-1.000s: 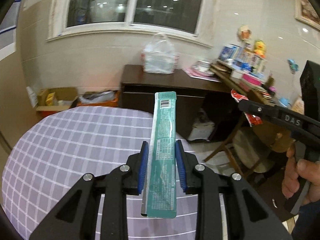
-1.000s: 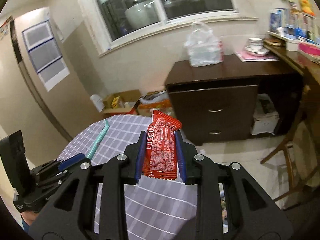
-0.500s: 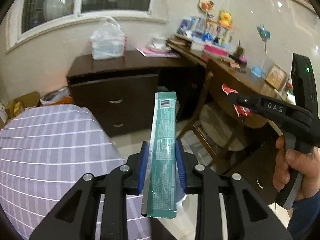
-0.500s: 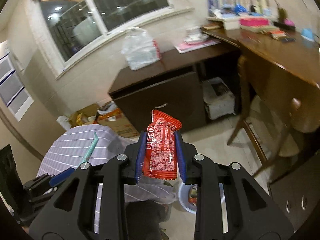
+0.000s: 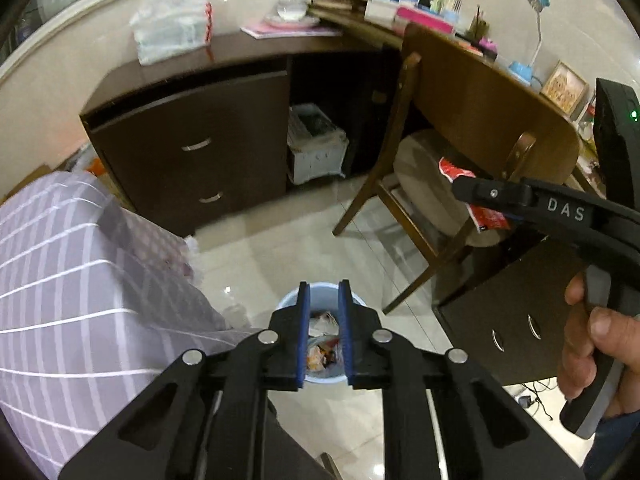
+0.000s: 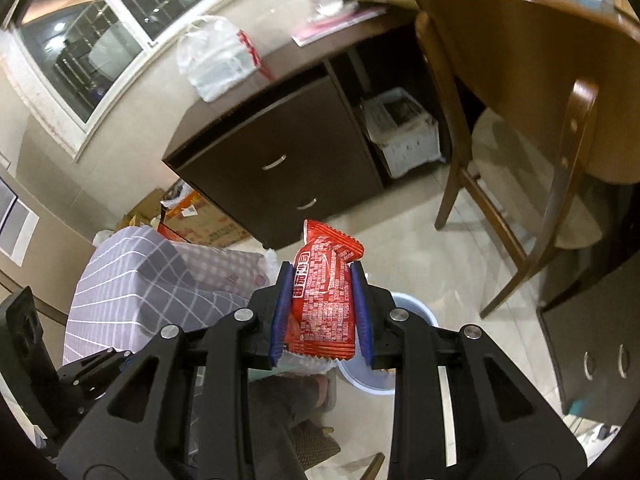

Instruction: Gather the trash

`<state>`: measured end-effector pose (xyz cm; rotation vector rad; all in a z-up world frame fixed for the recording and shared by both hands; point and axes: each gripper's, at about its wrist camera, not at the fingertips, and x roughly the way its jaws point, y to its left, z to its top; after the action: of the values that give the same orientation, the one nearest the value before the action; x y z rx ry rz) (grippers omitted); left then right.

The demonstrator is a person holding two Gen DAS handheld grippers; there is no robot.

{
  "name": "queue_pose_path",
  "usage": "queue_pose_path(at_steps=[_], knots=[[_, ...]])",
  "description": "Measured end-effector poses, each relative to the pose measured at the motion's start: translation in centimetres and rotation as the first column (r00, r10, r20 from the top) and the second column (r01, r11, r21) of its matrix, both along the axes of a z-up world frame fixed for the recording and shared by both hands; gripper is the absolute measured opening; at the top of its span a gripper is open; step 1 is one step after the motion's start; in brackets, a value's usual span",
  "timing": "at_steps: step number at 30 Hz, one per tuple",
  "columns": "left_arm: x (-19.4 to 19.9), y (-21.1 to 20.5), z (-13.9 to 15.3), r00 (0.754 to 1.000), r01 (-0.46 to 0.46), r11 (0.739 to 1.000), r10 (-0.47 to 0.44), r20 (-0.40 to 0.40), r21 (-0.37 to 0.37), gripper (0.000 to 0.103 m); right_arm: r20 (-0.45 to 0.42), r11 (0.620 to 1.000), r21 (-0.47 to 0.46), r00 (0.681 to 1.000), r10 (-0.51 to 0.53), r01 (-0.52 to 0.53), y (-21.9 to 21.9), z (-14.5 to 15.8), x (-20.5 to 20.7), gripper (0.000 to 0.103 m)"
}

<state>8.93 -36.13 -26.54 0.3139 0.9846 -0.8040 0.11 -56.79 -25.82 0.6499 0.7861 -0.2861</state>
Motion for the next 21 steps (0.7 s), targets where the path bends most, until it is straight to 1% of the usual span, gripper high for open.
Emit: queue_pose_path(at_steps=[3, 4, 5, 6, 7, 8, 9, 10, 12, 13, 15, 17, 20, 21], knots=[[0.7, -1.6, -2.1, 0.999, 0.023, 0.999, -0.022, -0.037, 0.035, 0.013, -0.03, 1.0, 0.03, 1.0, -0.003, 0.003, -0.8, -2.2, 0.8, 0.03], [1.1, -2.1, -3.0, 0.999, 0.022, 0.998, -0.019, -0.048, 0.058, 0.014, -0.046, 0.999, 0.04, 0.999, 0.004, -0.002, -0.9, -3.1, 1.2, 0.031], [1.5, -2.3, -3.6, 0.998, 0.019, 0.997, -0.014, -0.064, 0.079, 0.019, -0.061, 0.999, 0.048, 0.998, 0.012, -0.009, -1.0, -3.9, 1.5, 0.038], [1.7, -2.3, -3.9, 0.997, 0.013, 0.996, -0.006, -0.078, 0.086, 0.031, -0.094, 0.997, 0.069, 0.995, 0.025, -0.019, -1.1, -5.5, 2.0, 0.051], [1.9, -2.1, -3.9, 0.996, 0.002, 0.997, 0.005, -0.086, 0.083, 0.041, -0.112, 0.996, 0.084, 0.993, 0.027, -0.017, -1.1, -6.5, 2.2, 0.077], [1.9, -1.9, -3.7, 0.997, -0.008, 0.997, 0.014, -0.077, 0.075, 0.065, -0.124, 0.995, 0.095, 0.992, 0.03, -0.018, -1.1, -7.3, 2.3, 0.085], [1.9, -1.6, -3.2, 0.998, -0.028, 0.997, 0.032, -0.054, 0.067, 0.076, -0.142, 0.995, 0.104, 0.989, 0.025, -0.01, -1.1, -8.4, 2.3, 0.086], [1.9, -1.2, -2.6, 0.999, -0.042, 0.998, 0.044, -0.026, 0.056, 0.085, -0.164, 0.994, 0.111, 0.986, 0.012, 0.006, -1.1, -9.3, 2.2, 0.088], [1.8, -0.6, -1.7, 0.999, -0.041, 0.998, 0.041, 0.0, 0.053, 0.085, -0.182, 0.991, 0.129, 0.983, -0.021, 0.045, -1.2, -10.2, 1.9, 0.094], [1.8, -0.4, -1.3, 0.999, -0.04, 0.998, 0.039, 0.007, 0.052, 0.085, -0.176, 0.99, 0.132, 0.984, -0.033, 0.057, -1.1, -10.2, 1.7, 0.096], [1.6, 0.1, -0.2, 0.999, -0.045, 0.998, 0.044, 0.028, 0.044, 0.089, -0.172, 0.99, 0.123, 0.984, -0.048, 0.07, -0.9, -9.7, 1.5, 0.097], [1.5, 0.9, 1.1, 0.997, -0.058, 0.998, 0.057, 0.054, 0.017, 0.091, -0.168, 0.992, 0.105, 0.984, -0.058, 0.076, -0.7, -8.8, 1.3, 0.097], [1.1, 2.2, 3.0, 0.994, -0.074, 0.997, 0.075, 0.076, -0.023, 0.093, -0.138, 0.993, 0.078, 0.988, -0.075, 0.086, -0.4, -6.7, 1.1, 0.097], [0.9, 2.5, 3.5, 0.993, -0.077, 0.996, 0.08, 0.084, -0.032, 0.094, -0.117, 0.994, 0.065, 0.99, -0.079, 0.087, -0.1, -5.4, 0.9, 0.097]])
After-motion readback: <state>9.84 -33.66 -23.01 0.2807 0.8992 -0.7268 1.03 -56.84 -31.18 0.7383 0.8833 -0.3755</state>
